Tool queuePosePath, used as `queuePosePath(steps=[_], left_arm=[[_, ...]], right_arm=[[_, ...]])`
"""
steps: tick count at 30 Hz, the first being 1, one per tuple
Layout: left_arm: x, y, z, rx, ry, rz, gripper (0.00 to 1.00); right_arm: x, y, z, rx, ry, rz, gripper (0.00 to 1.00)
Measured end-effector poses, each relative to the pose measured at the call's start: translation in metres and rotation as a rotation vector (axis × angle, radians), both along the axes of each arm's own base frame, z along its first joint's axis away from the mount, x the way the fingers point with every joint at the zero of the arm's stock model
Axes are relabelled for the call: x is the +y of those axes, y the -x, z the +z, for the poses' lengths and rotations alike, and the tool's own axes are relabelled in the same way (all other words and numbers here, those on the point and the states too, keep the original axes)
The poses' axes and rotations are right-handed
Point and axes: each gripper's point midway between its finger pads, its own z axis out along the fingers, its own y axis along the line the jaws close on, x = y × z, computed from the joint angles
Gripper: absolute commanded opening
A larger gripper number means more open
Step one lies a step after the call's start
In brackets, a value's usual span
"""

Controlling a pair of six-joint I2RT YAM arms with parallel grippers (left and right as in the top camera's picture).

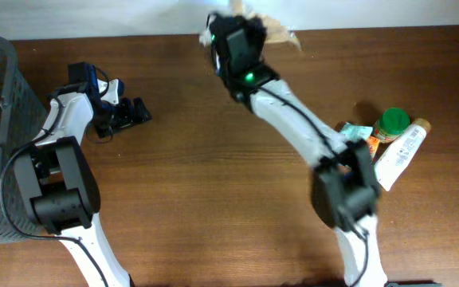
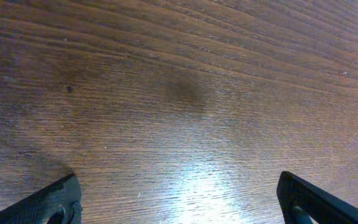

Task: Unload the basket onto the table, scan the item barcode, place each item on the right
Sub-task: 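Carry the rice bag right and set it beside the packs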

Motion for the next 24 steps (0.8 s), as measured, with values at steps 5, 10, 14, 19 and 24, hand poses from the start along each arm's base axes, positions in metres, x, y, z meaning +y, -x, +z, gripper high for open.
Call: queuePosePath(steps=[5, 10, 14, 19, 24], left_arm=[[0.001, 0.000, 0.000, 0.000, -0.003, 0.001, 0.99], [0.001, 0.000, 0.000, 0.001, -0.004, 0.002, 0.99], [0.001, 0.000, 0.000, 0.001, -0.004, 0.002, 0.99], [0.001, 0.000, 0.000, 0.001, -0.004, 0.002, 0.99], [0.001, 0.000, 0.000, 0.001, -0.004, 0.002, 0.99]], right_arm=[[-0.031, 0.081, 0.099, -0.024, -0.356, -0.051, 0.04], [-0.040, 0.143, 0.082, 0.215, -0.869, -0.109, 0.04], [-0.064, 0.157, 0.037, 0.441, -1.112, -0.262, 0.04], [-0.114, 0.162, -0.012, 0.573, -1.282, -0.509, 0.04], [-0.159, 0.165, -0.068, 0.628, -1.348, -0.698, 0.04]])
